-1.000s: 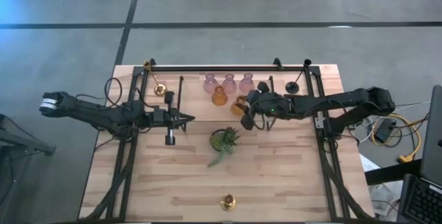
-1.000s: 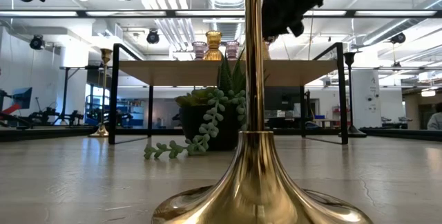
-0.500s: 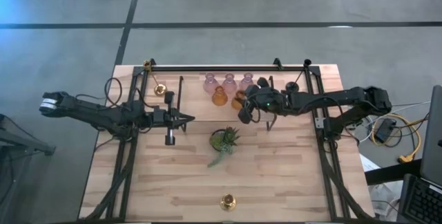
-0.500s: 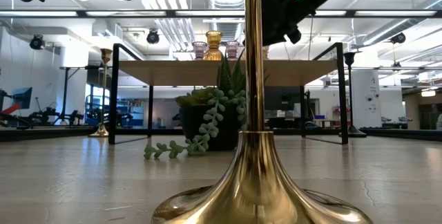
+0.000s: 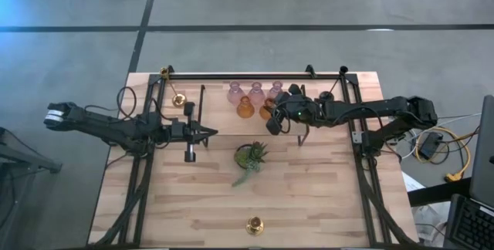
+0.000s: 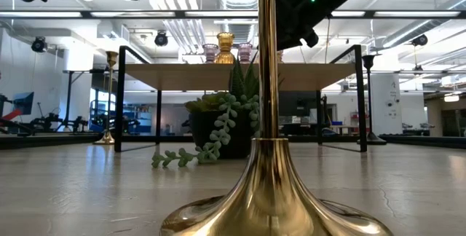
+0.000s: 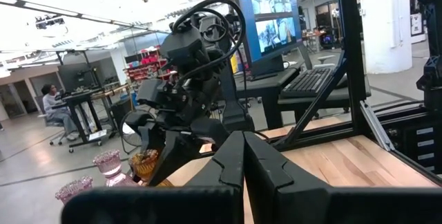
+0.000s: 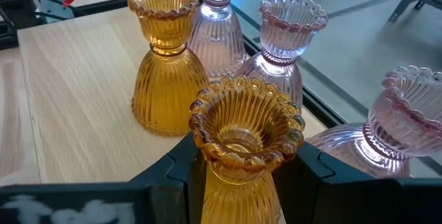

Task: Pick & Place candle stick holders
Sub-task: Put the yellow glass candle holder on the shelf

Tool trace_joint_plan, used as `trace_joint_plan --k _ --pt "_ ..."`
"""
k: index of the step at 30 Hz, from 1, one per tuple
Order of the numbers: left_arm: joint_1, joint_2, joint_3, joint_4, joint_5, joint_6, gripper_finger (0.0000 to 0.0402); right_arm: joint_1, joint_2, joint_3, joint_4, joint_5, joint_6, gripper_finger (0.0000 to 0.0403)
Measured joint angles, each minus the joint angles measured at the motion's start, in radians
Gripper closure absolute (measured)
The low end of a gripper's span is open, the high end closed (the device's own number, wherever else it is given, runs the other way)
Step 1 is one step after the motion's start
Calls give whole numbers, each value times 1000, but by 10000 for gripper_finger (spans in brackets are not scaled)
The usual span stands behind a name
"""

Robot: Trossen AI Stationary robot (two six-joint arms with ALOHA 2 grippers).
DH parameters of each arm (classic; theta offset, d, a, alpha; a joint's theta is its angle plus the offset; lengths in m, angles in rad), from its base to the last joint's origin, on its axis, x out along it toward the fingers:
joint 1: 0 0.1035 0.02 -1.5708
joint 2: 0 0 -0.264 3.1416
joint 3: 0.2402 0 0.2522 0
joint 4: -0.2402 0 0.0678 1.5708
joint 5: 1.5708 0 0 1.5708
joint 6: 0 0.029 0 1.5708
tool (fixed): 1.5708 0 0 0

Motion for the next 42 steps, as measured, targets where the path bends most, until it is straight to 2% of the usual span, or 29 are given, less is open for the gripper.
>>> trace_joint_plan --k 35,37,42 --pt "1 0 0 0 0 0 394 -18 26 -1 37 -1 4 280" --pt "1 0 0 0 0 0 394 -18 26 -1 37 -1 4 269" --pt "1 0 0 0 0 0 394 -18 28 -2 21 -8 3 210"
